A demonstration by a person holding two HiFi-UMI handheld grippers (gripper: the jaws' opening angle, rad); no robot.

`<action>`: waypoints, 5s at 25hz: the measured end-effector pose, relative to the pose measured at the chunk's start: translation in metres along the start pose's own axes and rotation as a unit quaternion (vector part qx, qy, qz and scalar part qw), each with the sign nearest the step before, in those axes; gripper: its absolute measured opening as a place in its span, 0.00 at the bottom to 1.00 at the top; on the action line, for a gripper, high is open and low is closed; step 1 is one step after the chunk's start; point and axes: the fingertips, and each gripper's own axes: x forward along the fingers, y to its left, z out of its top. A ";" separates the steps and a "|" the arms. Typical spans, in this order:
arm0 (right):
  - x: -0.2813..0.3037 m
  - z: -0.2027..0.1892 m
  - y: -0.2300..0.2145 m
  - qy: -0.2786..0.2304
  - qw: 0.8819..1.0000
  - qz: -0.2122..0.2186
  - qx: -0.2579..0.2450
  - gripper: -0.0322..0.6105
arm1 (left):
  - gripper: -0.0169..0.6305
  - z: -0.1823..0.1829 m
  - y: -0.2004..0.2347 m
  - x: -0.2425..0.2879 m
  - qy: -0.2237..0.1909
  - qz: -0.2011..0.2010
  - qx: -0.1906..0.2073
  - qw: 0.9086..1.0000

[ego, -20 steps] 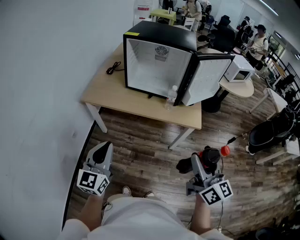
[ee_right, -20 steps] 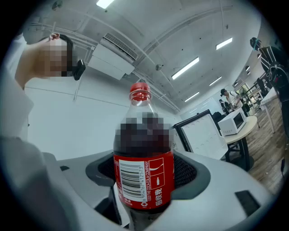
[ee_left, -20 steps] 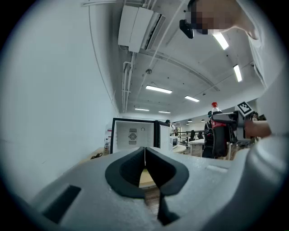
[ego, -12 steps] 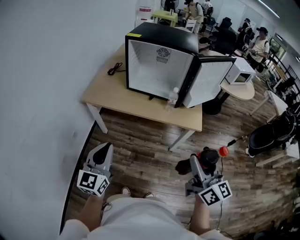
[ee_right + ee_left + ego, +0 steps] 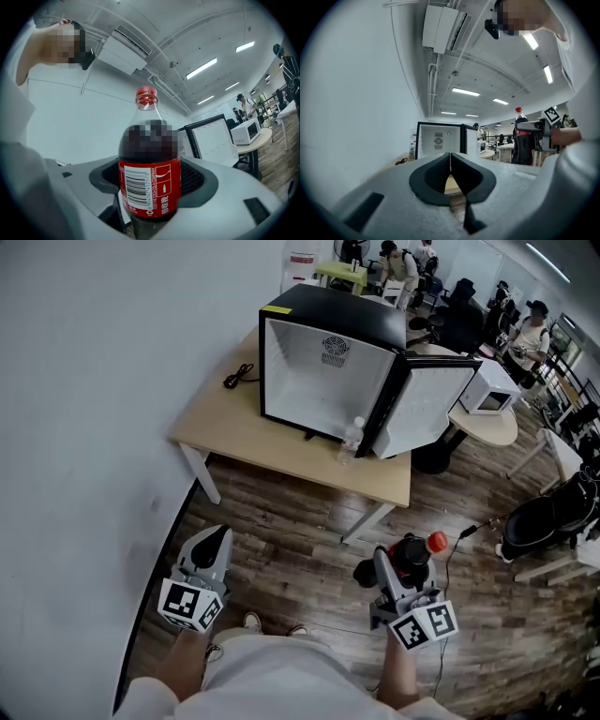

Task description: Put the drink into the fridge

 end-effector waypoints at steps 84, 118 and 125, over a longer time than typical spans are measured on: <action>0.521 -0.123 -0.137 0.103 0.991 0.044 -0.077 0.54 | 0.05 -0.055 0.188 0.361 0.052 -0.003 -0.054 0.997; 0.620 -0.197 -0.203 0.097 0.989 -0.011 -0.111 0.54 | 0.05 -0.099 0.195 0.381 0.068 0.027 -0.075 0.994; 0.633 -0.198 -0.211 0.083 0.989 -0.020 -0.120 0.54 | 0.05 -0.109 0.201 0.372 0.079 0.043 -0.078 0.993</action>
